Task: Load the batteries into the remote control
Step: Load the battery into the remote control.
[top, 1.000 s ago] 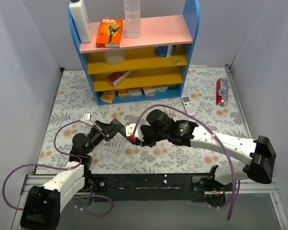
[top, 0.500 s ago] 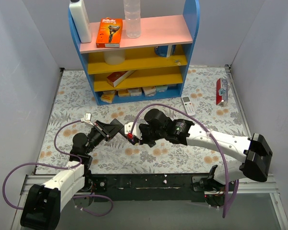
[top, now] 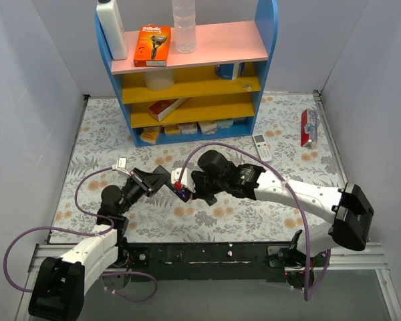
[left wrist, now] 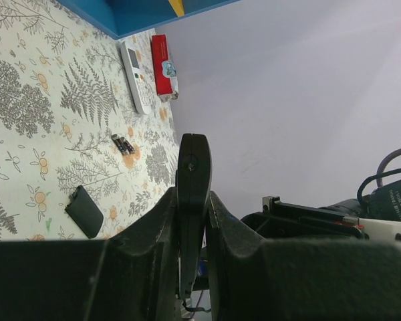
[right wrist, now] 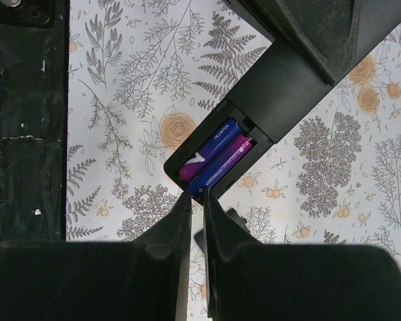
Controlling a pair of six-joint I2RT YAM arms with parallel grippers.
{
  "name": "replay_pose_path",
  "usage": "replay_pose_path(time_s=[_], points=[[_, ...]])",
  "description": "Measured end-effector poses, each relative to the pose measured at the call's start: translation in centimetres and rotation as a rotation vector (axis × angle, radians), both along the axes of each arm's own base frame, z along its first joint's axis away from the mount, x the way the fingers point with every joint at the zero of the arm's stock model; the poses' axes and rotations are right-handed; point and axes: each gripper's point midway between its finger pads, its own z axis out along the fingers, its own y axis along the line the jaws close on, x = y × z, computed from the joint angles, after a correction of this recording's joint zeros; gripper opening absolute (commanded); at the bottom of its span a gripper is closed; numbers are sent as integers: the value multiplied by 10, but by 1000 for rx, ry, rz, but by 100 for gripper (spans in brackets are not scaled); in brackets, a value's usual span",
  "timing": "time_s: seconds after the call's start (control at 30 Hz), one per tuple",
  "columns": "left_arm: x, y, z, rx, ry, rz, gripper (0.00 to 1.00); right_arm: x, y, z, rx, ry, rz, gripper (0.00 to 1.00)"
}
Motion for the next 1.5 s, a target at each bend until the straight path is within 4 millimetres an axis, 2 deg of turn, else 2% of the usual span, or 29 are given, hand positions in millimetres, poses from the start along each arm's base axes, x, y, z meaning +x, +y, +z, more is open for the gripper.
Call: replay_pose_path(time_s=[0.1, 0.4, 0.73, 0.87, 1.13, 1.37, 1.4, 1.47, 1.5], points=[[1, 1, 0, 8, -11, 10, 0, 2, 2, -4, -16, 19, -14, 2], [5, 6, 0, 37, -36, 52, 0, 9, 9, -16, -84, 78, -71, 1], [8, 10, -6, 60, -41, 87, 0, 18, 13, -29, -235, 215, -233, 1], [9, 11, -5, 61, -44, 94, 0, 20, 15, -29, -285, 270, -307, 7], [7, 11, -12, 70, -11, 92, 0, 18, 12, -29, -297, 322, -385, 10], [1, 7, -22, 103, 14, 76, 0, 20, -3, -18, -151, 295, -443, 30], [0, 7, -22, 104, 14, 73, 0, 22, -5, -15, -118, 286, -452, 37], [0, 6, -23, 106, 16, 72, 0, 23, -12, -4, -40, 277, -468, 42], [1, 6, -23, 107, 18, 72, 0, 23, -14, 3, 4, 272, -475, 52]])
